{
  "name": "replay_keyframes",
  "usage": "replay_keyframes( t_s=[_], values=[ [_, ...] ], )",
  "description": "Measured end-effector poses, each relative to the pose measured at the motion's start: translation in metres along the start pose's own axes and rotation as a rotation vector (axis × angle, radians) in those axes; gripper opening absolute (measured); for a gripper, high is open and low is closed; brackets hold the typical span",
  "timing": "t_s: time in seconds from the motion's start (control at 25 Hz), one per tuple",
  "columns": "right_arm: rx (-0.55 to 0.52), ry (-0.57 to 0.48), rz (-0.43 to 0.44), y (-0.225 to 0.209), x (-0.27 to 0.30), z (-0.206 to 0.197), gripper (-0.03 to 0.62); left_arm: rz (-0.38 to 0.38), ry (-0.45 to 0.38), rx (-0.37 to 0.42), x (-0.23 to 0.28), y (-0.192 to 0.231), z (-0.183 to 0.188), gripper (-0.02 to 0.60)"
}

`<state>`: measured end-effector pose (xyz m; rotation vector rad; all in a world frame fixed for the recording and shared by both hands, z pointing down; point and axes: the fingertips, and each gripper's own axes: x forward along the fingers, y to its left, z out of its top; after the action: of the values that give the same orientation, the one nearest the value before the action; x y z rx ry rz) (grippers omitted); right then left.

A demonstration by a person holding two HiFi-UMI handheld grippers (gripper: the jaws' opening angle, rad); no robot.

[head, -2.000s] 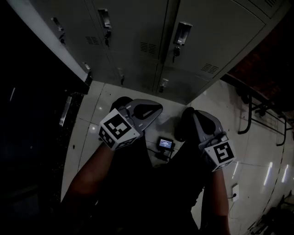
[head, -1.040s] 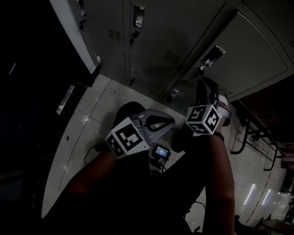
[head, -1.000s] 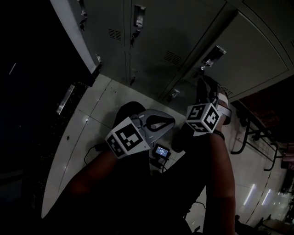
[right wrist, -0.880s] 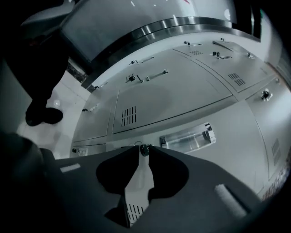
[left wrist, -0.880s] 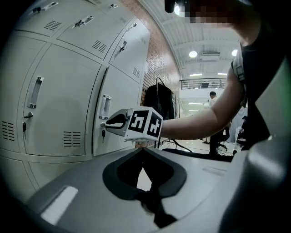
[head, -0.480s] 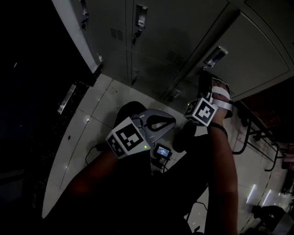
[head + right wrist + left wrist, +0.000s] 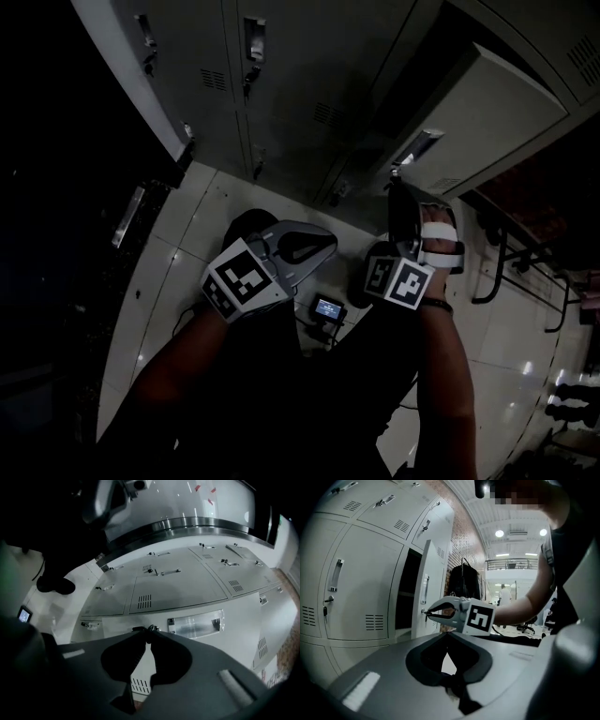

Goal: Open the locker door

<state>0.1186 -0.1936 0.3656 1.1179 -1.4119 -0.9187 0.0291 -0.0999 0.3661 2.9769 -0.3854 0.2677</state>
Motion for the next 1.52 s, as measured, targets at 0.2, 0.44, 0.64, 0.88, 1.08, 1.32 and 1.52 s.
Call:
replay_keyframes(
  t_s=[0.2, 0.44, 0.64, 0.88, 1.08, 1.32, 1.52],
  values=[
    [0.022, -0.061, 0.032, 0.011, -0.045, -0.017, 0.037, 0.004, 0.023, 0.002, 0.004, 0.000, -0.006, 0.011],
    [0.085, -0.085, 0.074, 0.019, -0.085, -0.044, 0.042, -0.007, 0.044, 0.010, 0.012, -0.004, -0.006, 0.011],
    [0.126, -0.110, 0.103, 0.022, -0.107, -0.067, 0.046, -0.013, 0.062, 0.017, 0.017, -0.006, -0.008, 0.011],
    [0.144, -0.132, 0.131, 0.025, -0.124, -0.088, 0.046, -0.022, 0.045, 0.016, 0.019, -0.009, -0.005, 0.011],
    [0.115, -0.121, 0.131, 0.026, -0.131, -0.101, 0.046, -0.027, 0.045, 0.013, 0.022, -0.010, -0.005, 0.011],
    [0.159, -0.093, 0.118, 0.026, -0.140, -0.115, 0.085, -0.025, 0.058, 0.019, 0.024, -0.011, -0.006, 0.011],
    [0.248, -0.064, 0.083, 0.021, -0.156, -0.123, 0.112, -0.029, 0.060, 0.020, 0.026, -0.013, -0.005, 0.011]
  ],
)
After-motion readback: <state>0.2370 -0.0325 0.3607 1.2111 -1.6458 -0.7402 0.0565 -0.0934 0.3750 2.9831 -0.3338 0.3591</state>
